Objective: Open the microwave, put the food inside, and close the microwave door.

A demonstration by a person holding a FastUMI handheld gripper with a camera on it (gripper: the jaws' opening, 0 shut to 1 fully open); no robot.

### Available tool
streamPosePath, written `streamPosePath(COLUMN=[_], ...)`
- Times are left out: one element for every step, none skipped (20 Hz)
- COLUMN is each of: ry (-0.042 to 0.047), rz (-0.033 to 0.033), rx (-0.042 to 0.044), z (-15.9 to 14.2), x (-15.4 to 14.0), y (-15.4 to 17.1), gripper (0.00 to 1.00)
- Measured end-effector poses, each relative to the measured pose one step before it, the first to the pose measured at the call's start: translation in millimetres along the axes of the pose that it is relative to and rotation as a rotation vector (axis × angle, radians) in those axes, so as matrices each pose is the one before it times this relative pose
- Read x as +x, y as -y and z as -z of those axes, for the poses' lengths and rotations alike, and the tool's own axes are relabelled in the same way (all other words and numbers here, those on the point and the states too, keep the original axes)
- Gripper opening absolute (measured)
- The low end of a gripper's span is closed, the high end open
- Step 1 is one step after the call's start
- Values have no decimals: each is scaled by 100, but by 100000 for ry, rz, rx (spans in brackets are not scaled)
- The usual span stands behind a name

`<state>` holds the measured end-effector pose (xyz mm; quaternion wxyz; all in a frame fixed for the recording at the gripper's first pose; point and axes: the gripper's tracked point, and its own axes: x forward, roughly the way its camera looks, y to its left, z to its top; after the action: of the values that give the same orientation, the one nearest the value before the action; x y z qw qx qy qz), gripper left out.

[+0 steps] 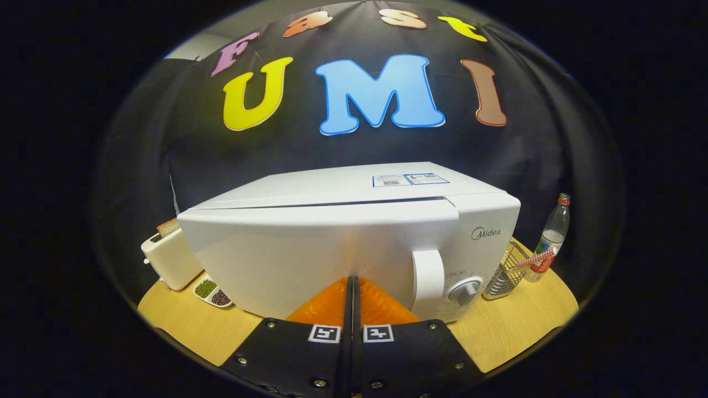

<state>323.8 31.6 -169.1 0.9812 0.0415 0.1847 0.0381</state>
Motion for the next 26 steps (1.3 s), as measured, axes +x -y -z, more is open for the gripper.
streamPosePath(ry=[908,-1721,28,-72,-106,1650,1676,1061,397,1363,1992,2192,1739,1371,1470,1682,1483,1459,982,694,544,324,185,335,389,624], rz=[353,-590,-75,605,215,-341,421,28,-3,-238,305,562,193,-174,-77,17,478,305,108,422,562,477,-31,271,640,281], rx=[279,1923,295,-1221,125,29,-781,-902,-637,-715,-1295,-1150,-360,156,-17,-361,-500,-397,-73,-22,193,210,-364,-838,-338,211], z=[-360,85,53,-167,-178,-489,-653,-281,-223,-434,-635,-588,-613,-433,-591,-582,-525,-369,-367,-90,-79,-75,9,-61,-133,-149], x=[522,113,-378,251,-315,-488,-432,-735,-743,-895,-952,-878,-1107,-1103,-1104,-1158,-1082,-1057,-1133,-1138,-1161,-1128,-1049,-974,-967,-917], y=[100,-154,43,-36,-18,-229,-4,-29,-105,-162,-45,93,-72,-155,-58,-29,77,75,5,73,126,81,21,64,146,42], gripper=[1,1,2,4,3,3,3,3,4,4,4,3,3,4,4,4,4,4,4,4,4,3,3,3,3,3])
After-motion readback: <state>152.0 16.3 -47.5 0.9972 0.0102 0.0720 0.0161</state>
